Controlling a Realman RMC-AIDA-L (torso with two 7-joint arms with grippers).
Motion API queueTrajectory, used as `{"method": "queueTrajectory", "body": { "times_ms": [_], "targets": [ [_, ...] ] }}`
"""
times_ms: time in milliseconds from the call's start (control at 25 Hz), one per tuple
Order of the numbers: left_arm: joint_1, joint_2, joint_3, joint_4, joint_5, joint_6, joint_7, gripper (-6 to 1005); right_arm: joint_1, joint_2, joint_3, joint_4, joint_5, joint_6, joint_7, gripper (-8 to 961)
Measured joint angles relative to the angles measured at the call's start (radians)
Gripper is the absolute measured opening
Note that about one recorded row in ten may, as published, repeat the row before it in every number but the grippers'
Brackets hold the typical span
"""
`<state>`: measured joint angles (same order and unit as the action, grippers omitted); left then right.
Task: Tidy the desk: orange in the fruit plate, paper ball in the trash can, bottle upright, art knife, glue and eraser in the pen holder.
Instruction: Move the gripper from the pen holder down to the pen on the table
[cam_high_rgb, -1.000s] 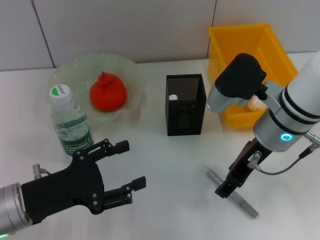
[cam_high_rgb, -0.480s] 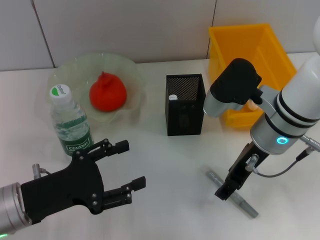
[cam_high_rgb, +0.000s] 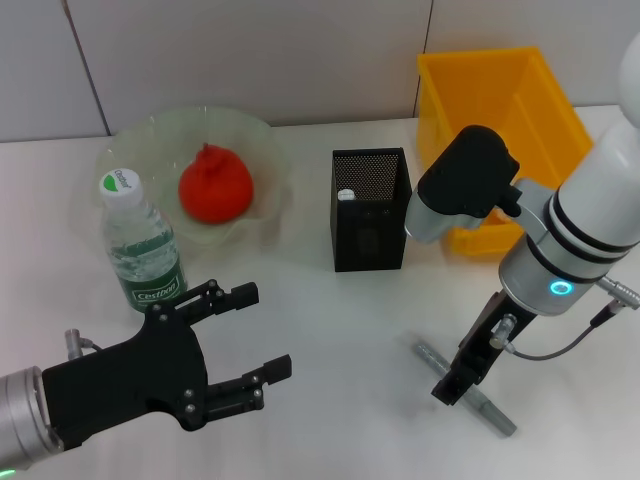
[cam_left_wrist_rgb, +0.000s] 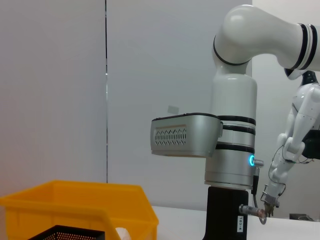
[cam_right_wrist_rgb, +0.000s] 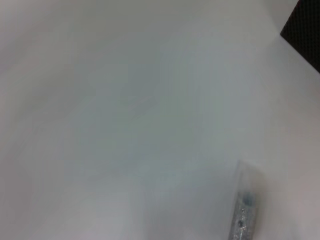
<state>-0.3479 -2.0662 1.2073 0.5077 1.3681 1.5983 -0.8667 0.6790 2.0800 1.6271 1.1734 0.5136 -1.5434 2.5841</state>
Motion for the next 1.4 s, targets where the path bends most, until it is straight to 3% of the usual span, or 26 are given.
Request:
{"method": "queueTrajectory", "body": {
  "times_ms": [320,560,1400],
  "targets": [
    [0.004,0.0,0.0,0.003,-0.002,0.005,0.0,804,0.0,0.0,-0.017,0.0,-0.004,0.011,0.005,752],
    [0.002,0.0,0.0,0.0,-0.003,0.006,0.01,804,0.001,0.0,-0.032,0.0,-0.005,0.018,0.014,560],
    [0.0,-0.001,-0.001,0.004,-0.004,0.01,0.011,804,0.01,0.0,-0.056,-0.033,-0.006,0.048,0.037,336]
  ]
}}
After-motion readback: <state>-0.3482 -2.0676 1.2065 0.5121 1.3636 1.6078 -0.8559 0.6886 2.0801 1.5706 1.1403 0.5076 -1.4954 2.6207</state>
